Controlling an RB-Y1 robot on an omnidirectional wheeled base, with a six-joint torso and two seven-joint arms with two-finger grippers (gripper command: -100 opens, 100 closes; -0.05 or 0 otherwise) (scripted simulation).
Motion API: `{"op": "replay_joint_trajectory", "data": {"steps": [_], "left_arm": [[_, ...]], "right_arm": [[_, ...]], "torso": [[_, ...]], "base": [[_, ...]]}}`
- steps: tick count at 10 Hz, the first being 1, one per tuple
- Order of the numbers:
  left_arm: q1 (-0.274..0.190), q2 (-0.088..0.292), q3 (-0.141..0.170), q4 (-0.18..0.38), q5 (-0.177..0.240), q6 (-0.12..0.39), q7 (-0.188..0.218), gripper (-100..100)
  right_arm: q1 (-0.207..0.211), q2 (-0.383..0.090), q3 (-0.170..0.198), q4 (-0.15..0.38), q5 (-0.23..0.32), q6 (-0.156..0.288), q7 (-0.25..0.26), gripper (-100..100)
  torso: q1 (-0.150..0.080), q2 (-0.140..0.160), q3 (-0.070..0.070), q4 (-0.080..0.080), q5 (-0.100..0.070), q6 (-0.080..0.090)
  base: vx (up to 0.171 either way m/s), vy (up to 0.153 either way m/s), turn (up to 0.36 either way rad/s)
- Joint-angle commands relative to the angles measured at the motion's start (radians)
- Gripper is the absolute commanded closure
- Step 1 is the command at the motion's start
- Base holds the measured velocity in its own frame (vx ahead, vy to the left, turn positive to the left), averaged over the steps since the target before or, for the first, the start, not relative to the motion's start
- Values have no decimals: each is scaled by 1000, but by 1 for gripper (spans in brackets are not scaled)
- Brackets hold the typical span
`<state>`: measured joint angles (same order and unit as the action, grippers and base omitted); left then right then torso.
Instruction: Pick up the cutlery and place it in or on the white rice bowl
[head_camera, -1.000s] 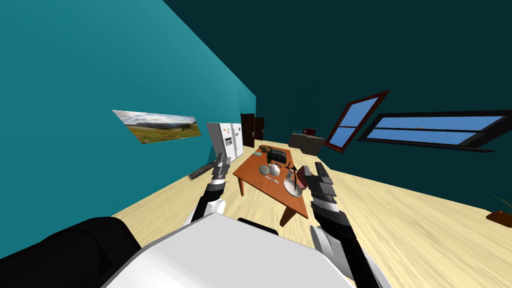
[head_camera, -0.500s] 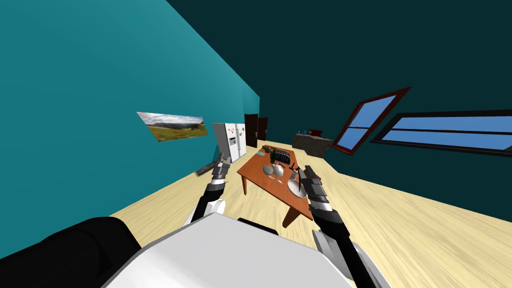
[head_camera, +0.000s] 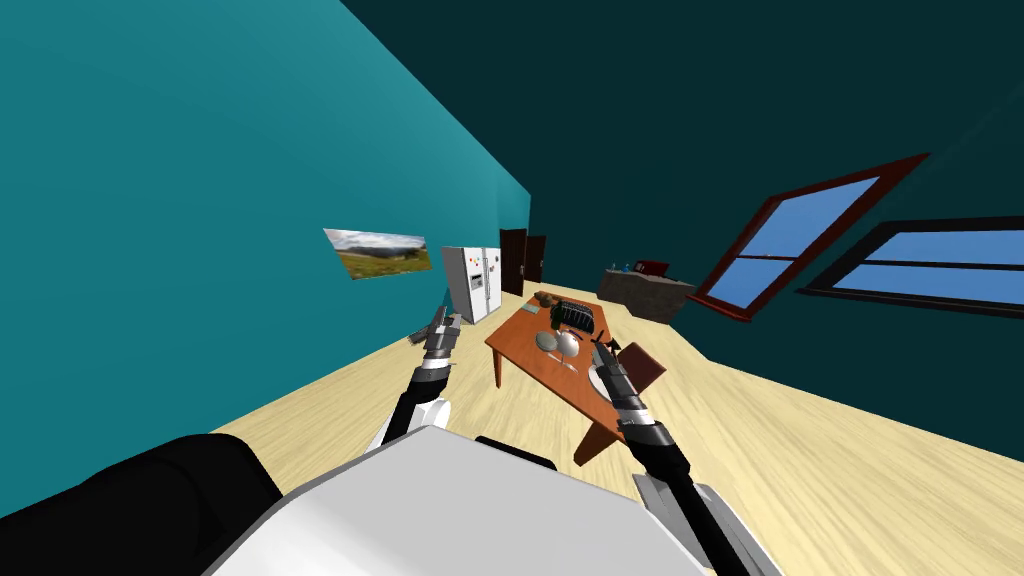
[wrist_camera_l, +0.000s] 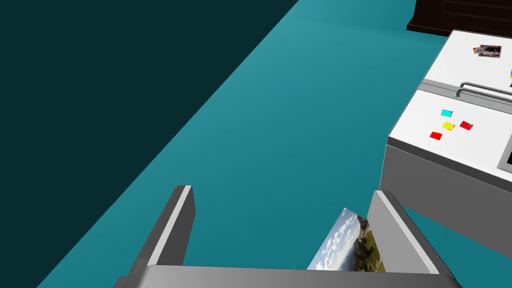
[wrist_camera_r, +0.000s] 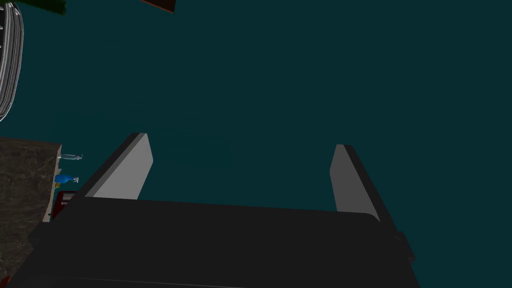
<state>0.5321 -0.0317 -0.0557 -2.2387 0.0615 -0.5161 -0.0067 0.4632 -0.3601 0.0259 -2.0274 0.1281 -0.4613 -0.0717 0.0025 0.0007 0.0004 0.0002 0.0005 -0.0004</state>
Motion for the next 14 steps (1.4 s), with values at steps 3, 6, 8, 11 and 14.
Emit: {"op": "replay_joint_trajectory", "data": {"steps": [3, 6, 8, 11, 14], "left_arm": [[0, 0, 0, 0, 0, 0, 0, 0], [0, 0, 0, 0, 0, 0, 0, 0], [0, 0, 0, 0, 0, 0, 0, 0], [0, 0, 0, 0, 0, 0, 0, 0], [0, 0, 0, 0, 0, 0, 0, 0]], "right_arm": [[4, -72, 17, 69, 23, -2, 8, -100], [3, -155, 45, 150, 55, -12, 22, -100], [4, -196, 62, 205, 72, -16, 30, -100], [5, -236, 80, 274, 90, -20, 40, -100], [9, -314, 123, 359, 128, -27, 61, -100]], "torso": [[0, 1, 0, 0, 0, 0], [-1, 0, 0, 0, 0, 1], [-1, -1, 0, 0, 0, 1], [-1, -1, -1, 0, 0, 0], [-1, -1, -1, 0, 0, 1]], "base": [[-15, 40, 122], [-5, 38, 172], [5, 37, 173], [8, 34, 165], [18, 39, 204]]}}
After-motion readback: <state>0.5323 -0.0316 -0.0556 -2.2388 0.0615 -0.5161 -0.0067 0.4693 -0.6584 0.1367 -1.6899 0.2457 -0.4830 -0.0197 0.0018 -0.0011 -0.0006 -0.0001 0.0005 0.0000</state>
